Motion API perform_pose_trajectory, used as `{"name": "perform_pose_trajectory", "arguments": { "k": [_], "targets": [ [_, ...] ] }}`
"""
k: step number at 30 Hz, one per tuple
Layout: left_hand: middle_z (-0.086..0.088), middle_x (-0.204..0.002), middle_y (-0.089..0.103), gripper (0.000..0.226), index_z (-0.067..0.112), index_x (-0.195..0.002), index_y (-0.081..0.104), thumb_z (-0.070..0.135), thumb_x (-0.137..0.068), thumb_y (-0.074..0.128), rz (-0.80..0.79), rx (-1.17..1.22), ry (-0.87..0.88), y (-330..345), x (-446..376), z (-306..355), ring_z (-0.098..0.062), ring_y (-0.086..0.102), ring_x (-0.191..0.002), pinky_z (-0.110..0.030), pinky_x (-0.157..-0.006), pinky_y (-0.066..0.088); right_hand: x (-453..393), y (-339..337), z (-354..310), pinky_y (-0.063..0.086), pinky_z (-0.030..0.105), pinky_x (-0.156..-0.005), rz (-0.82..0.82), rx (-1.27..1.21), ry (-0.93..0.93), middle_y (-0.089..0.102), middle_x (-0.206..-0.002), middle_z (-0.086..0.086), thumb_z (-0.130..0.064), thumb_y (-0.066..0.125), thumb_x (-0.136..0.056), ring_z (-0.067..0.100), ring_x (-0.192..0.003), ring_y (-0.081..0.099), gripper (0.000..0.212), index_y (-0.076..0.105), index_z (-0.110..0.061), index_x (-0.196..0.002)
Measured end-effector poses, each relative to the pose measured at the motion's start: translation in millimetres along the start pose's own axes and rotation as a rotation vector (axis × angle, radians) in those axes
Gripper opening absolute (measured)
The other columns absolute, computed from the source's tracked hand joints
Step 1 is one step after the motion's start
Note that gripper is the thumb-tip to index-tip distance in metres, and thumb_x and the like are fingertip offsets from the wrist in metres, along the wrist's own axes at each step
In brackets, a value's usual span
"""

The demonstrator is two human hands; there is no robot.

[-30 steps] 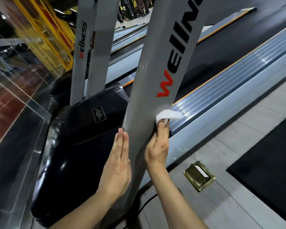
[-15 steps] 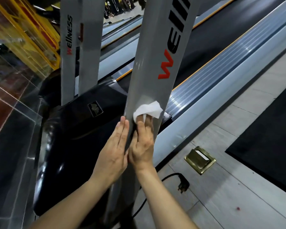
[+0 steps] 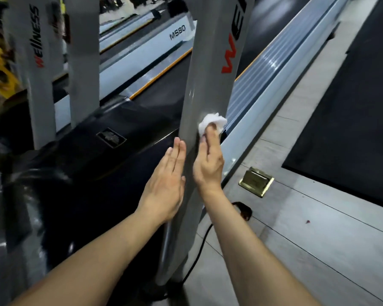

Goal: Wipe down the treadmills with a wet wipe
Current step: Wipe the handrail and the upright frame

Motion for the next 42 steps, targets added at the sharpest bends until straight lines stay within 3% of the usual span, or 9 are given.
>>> {"name": "perform_pose_trajectory", "arguments": {
  "k": [6, 10, 16, 23, 28, 31, 33, 37, 42],
  "targets": [
    [0.006, -0.169, -0.021, 0.07, 0.02, -0.161, -0.013, 0.033, -0.106, 0.028, 0.002, -0.05, 0.058, 0, -2, -12, -0.011, -0.01, -0.156, -0.035, -0.127, 0.013, 18, 9, 25, 0.019, 0.012, -0.117, -0.106, 0.039, -0.071, 0.028, -0.153, -0.017, -0.015, 0.042, -0.103, -0.019, -0.141, 0.017, 0.046, 0.041, -0.018, -0.149],
    [0.004, -0.17, -0.016, 0.069, 0.018, -0.161, -0.012, 0.033, -0.106, 0.027, -0.026, -0.117, 0.089, -3, -2, -12, -0.015, -0.007, -0.157, -0.033, -0.127, 0.01, -18, 10, 57, 0.012, 0.028, -0.126, -0.008, -0.039, 0.138, 0.021, -0.163, -0.004, -0.023, 0.035, -0.108, -0.002, -0.148, 0.012, 0.048, 0.028, -0.014, -0.155],
    [-0.005, -0.171, -0.004, 0.071, 0.008, -0.162, 0.002, 0.02, -0.102, 0.036, -0.021, -0.077, 0.135, -11, -5, -18, -0.024, 0.007, -0.158, -0.038, -0.125, 0.013, 50, 38, 34, 0.03, 0.049, -0.121, 0.067, -0.202, 0.039, 0.034, -0.161, 0.005, -0.037, 0.035, -0.108, 0.017, -0.15, 0.029, 0.047, 0.032, -0.023, -0.153],
    [0.004, -0.171, 0.006, 0.066, 0.012, -0.163, 0.009, 0.024, -0.103, 0.033, -0.102, -0.123, 0.111, 27, 41, -68, -0.018, 0.01, -0.157, -0.038, -0.124, 0.019, -10, 18, 58, 0.002, 0.027, -0.126, -0.05, -0.126, 0.276, 0.004, -0.165, -0.015, -0.035, 0.03, -0.11, -0.004, -0.15, 0.0, 0.051, 0.014, -0.027, -0.158],
    [-0.001, -0.171, 0.012, 0.059, 0.012, -0.161, 0.019, 0.038, -0.109, 0.021, -0.211, -0.205, 0.169, 56, 54, -105, -0.017, 0.009, -0.158, -0.044, -0.124, 0.02, 64, 30, 28, 0.015, 0.026, -0.124, -0.008, -0.119, 0.018, 0.021, -0.162, -0.014, -0.028, 0.037, -0.108, 0.003, -0.152, 0.014, 0.05, 0.024, -0.04, -0.154],
    [-0.003, -0.17, 0.014, 0.059, 0.012, -0.161, 0.021, 0.039, -0.109, 0.022, -0.217, -0.221, 0.206, 54, 54, -109, -0.018, 0.009, -0.158, -0.044, -0.125, 0.019, 77, 39, 26, 0.022, 0.034, -0.123, -0.065, -0.008, -0.071, 0.032, -0.16, 0.001, -0.032, 0.036, -0.106, 0.012, -0.151, 0.022, 0.045, 0.037, -0.033, -0.151],
    [-0.004, -0.17, 0.013, 0.058, 0.011, -0.161, 0.02, 0.035, -0.109, 0.026, -0.201, -0.264, 0.203, 56, 57, -107, -0.019, 0.009, -0.158, -0.044, -0.125, 0.018, 52, 32, 37, 0.02, 0.031, -0.124, -0.02, -0.029, 0.051, 0.034, -0.16, 0.003, -0.036, 0.035, -0.108, 0.01, -0.149, 0.023, 0.048, 0.035, -0.025, -0.154],
    [-0.002, -0.17, 0.013, 0.058, 0.012, -0.161, 0.019, 0.033, -0.108, 0.025, -0.174, -0.206, 0.164, 59, 59, -105, -0.015, 0.005, -0.158, -0.04, -0.128, 0.009, 23, 15, 69, 0.003, 0.018, -0.118, -0.066, -0.057, 0.309, 0.005, -0.168, -0.009, -0.041, 0.026, -0.11, 0.001, -0.151, 0.003, 0.055, 0.011, -0.025, -0.16],
    [0.003, -0.17, 0.014, 0.058, 0.016, -0.162, 0.02, 0.034, -0.106, 0.022, -0.134, -0.125, 0.118, 61, 56, -108, -0.009, 0.002, -0.157, -0.039, -0.129, 0.009, 79, 9, 98, 0.01, 0.014, -0.114, -0.03, -0.04, 0.489, 0.012, -0.167, -0.01, -0.037, 0.026, -0.11, 0.006, -0.152, 0.014, 0.053, 0.013, -0.026, -0.16]
  ]
}}
Point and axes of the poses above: each hand's wrist, its own x-axis away from the middle knuckle, its own y-axis out of the palm, z = x × y, the point moved 4 cm from there along -x, towards the middle knuckle
